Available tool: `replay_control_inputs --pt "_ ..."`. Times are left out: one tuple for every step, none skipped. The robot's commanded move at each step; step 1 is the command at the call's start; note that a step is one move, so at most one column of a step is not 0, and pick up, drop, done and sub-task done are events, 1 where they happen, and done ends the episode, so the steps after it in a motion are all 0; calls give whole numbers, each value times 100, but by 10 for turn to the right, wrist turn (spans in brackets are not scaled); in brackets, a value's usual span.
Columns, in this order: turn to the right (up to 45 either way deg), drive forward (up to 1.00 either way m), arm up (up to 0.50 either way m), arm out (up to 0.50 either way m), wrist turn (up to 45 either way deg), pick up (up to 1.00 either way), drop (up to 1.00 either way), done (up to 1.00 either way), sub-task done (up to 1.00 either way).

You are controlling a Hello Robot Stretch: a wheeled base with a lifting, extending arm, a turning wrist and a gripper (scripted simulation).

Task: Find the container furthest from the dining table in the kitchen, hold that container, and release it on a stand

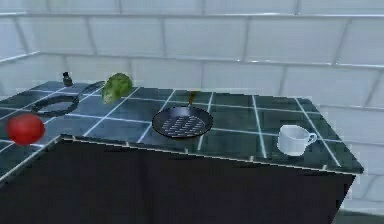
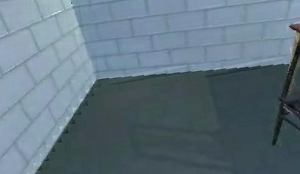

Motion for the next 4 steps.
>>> replay_control_inputs --pt "-450 0 0 0 0 0 0 0 0" --pt "-120 0 0 0 0 0 0 0 0" --pt "0 0 50 0 0 0 0 0 0" --pt "0 0 38 0 0 0 0 0 0"
